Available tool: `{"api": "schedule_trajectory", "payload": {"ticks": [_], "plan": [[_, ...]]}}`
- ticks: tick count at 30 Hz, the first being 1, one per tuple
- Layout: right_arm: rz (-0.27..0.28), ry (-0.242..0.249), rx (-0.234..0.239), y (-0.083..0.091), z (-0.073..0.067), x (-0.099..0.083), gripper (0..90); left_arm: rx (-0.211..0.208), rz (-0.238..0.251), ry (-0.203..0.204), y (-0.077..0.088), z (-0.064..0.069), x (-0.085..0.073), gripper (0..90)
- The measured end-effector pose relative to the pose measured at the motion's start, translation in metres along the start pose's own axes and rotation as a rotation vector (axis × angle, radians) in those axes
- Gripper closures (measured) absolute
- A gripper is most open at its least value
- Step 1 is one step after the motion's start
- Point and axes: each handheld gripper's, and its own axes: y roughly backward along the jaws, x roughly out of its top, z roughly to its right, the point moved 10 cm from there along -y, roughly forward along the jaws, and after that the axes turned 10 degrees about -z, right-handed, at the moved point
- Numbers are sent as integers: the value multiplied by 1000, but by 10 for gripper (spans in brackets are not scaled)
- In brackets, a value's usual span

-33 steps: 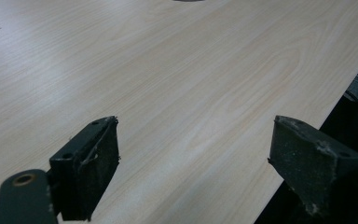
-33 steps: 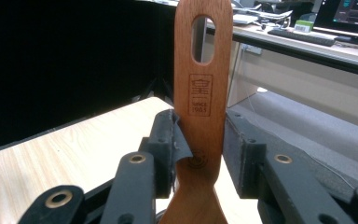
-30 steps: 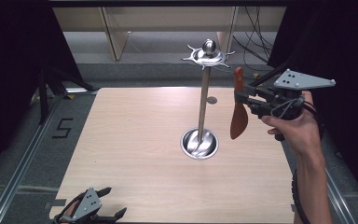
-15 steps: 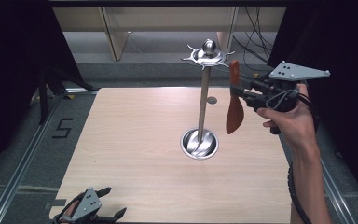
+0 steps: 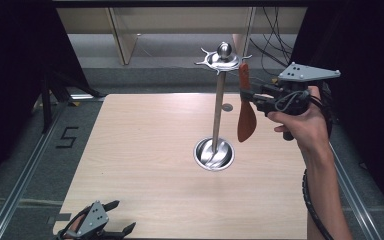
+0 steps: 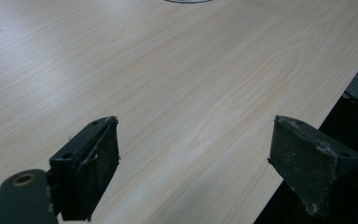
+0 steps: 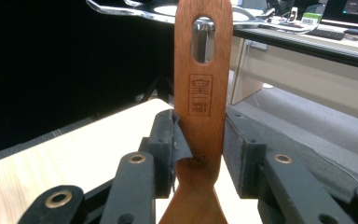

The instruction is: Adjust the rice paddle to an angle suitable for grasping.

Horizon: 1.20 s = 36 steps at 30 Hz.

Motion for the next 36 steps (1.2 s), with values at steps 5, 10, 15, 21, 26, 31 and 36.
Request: {"api": "schedule_trajectory", "payload": {"ticks": [5, 10, 15, 21, 26, 31, 36], "plan": [[-3, 3, 6, -4, -1, 2, 671, -5, 0, 2, 0, 0, 0, 151], [-1, 4, 3, -6, 0, 1, 670, -5, -3, -2, 0, 0, 0, 151], [13, -12, 13, -6, 0, -1, 661, 4, -1, -29, 0, -1, 1, 151], [29, -23, 5, -5, -2, 1, 646, -1, 0, 1, 0, 0, 0, 151], [38, -25, -11, -3, -2, 1, 591, -7, 6, 8, 0, 1, 1, 151], [57, -58, -27, 4, -1, -3, 511, 4, -7, -25, 0, -1, 0, 151], [48, -84, -43, 11, -2, -12, 449, 3, -7, -22, 0, -1, 0, 151]]}}
